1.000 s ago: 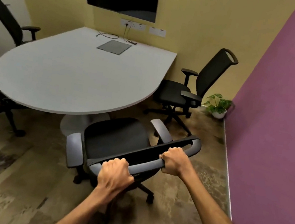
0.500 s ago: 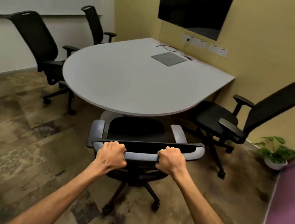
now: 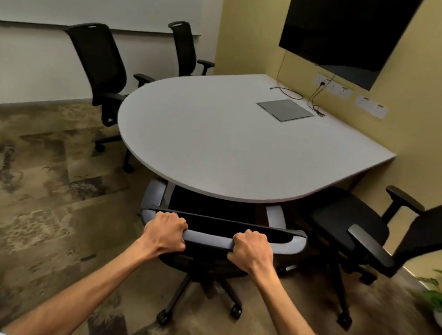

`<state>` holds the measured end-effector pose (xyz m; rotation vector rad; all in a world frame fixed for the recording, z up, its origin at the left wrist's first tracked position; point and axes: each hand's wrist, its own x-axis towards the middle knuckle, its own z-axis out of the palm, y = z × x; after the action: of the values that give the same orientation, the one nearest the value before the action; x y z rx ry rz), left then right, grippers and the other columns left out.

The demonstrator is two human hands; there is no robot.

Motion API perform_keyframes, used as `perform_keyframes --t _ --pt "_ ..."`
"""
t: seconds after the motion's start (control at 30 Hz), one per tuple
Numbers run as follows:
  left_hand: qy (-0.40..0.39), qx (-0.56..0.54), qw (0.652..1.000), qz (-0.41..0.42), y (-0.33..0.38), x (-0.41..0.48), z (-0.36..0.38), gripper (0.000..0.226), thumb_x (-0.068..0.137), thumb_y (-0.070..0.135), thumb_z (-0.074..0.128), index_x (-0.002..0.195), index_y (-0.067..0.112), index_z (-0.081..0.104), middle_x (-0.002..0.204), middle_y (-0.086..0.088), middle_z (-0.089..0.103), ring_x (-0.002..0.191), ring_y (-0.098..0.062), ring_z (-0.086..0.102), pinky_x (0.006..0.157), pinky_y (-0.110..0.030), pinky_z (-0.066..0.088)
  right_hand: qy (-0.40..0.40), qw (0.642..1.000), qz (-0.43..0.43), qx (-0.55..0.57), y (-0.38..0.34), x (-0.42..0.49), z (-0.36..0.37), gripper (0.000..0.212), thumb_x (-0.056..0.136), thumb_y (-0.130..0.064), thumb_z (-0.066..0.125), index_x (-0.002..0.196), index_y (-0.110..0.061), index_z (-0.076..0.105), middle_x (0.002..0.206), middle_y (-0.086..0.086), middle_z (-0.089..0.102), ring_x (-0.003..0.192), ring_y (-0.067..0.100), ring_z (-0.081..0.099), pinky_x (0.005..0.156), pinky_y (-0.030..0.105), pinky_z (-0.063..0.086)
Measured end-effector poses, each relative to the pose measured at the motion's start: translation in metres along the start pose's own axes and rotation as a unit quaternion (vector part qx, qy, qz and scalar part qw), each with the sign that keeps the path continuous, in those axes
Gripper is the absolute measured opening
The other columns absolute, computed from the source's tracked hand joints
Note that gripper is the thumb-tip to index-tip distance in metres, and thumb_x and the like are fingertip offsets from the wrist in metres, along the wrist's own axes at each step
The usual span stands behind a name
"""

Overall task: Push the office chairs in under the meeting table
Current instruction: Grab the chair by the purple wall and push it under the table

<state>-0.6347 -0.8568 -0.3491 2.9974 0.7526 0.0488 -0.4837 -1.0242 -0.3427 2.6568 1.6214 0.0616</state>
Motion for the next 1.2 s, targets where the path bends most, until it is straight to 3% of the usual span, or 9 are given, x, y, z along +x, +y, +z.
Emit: perform_keyframes --t 0.2,0.4,0.67,0.77,0.9,1.0,1.07,1.13,1.2 --pt "-0.018 0.029 0.999 -0.024 0.014 0.031 0.006 0.028 0.054 0.031 0.059 0.072 0.014 0.071 0.067 -0.013 0.068 0.067 -0.036 0.065 0.059 -0.036 0.047 -0.006 0.999 -0.052 0.013 0.039 0.029 0.008 0.022 0.071 -0.031 0.055 0.072 -0.011 0.065 0.074 0.012 0.068 0.068 0.035 0.064 0.059 0.034 0.040" --pt "-0.011 0.033 0.999 -0.042 0.050 0.046 0.010 0.028 0.059 0.034 0.057 0.079 0.017 0.069 0.079 -0.012 0.070 0.077 -0.035 0.066 0.065 -0.035 0.044 0.019 0.997 -0.078 0.010 0.084 0.036 0.012 0.027 0.071 -0.034 0.056 0.079 -0.010 0.067 0.080 0.013 0.069 0.074 0.036 0.065 0.064 0.036 0.046" --pt "0.025 0.030 0.998 -0.044 0.064 0.049 0.013 0.026 0.054 0.033 0.053 0.068 0.016 0.067 0.067 -0.012 0.068 0.066 -0.036 0.064 0.058 -0.034 0.041 0.062 0.993 -0.096 -0.009 0.101 0.034 0.016 0.020 0.046 -0.033 0.068 0.045 -0.019 0.054 0.042 0.002 0.054 0.035 0.022 0.052 0.037 0.027 0.038" --pt "0.033 0.036 0.998 -0.043 0.069 0.046 0.019 0.028 0.054 0.035 0.049 0.069 0.017 0.065 0.070 -0.011 0.068 0.068 -0.035 0.064 0.059 -0.032 0.032 0.078 0.992 -0.100 -0.017 0.108 0.034 0.023 0.026 0.038 -0.039 0.069 0.042 -0.022 0.050 0.037 0.001 0.048 0.030 0.017 0.046 0.034 0.024 0.032" --pt "0.041 0.041 0.997 -0.052 0.079 0.044 0.020 0.019 0.044 0.034 0.058 0.054 0.018 0.060 0.051 -0.006 0.062 0.048 -0.031 0.060 0.047 -0.029 0.033 0.094 0.989 -0.109 -0.016 0.117 0.035 0.032 0.027 0.037 -0.041 0.071 0.043 -0.022 0.051 0.038 0.001 0.049 0.031 0.017 0.048 0.033 0.024 0.035" --pt "0.032 0.061 0.997 -0.045 0.075 0.057 0.019 0.019 0.048 0.032 0.062 0.060 0.017 0.063 0.058 -0.008 0.065 0.056 -0.033 0.063 0.051 -0.030 0.039 0.078 0.992 -0.090 -0.034 0.117 0.047 0.030 0.025 0.041 -0.040 0.072 0.049 -0.020 0.058 0.045 0.004 0.057 0.038 0.022 0.056 0.038 0.029 0.043" --pt "0.019 0.062 0.996 -0.063 0.060 0.075 0.019 0.022 0.055 0.031 0.060 0.070 0.015 0.066 0.069 -0.011 0.069 0.068 -0.036 0.065 0.058 -0.032 0.038 0.047 0.995 -0.088 -0.008 0.114 0.067 0.026 0.025 0.059 -0.038 0.064 0.070 -0.015 0.068 0.068 0.010 0.068 0.063 0.031 0.067 0.057 0.034 0.051" --pt "0.008 0.066 0.995 -0.067 0.054 0.094 0.017 0.019 0.047 0.029 0.066 0.060 0.015 0.063 0.058 -0.010 0.066 0.056 -0.035 0.064 0.051 -0.032 0.045 0.016 0.996 -0.087 0.012 0.115 0.087 0.025 0.029 0.068 -0.034 0.057 0.082 -0.012 0.069 0.084 0.014 0.071 0.078 0.037 0.067 0.068 0.037 0.050" --pt "0.000 0.071 0.996 -0.063 0.046 0.118 0.019 0.019 0.044 0.029 0.069 0.057 0.016 0.063 0.053 -0.009 0.064 0.051 -0.033 0.063 0.048 -0.033 0.047 0.007 0.996 -0.085 0.014 0.119 0.108 0.023 0.026 0.068 -0.031 0.057 0.079 -0.011 0.069 0.082 0.014 0.071 0.076 0.038 0.067 0.065 0.038 0.049"
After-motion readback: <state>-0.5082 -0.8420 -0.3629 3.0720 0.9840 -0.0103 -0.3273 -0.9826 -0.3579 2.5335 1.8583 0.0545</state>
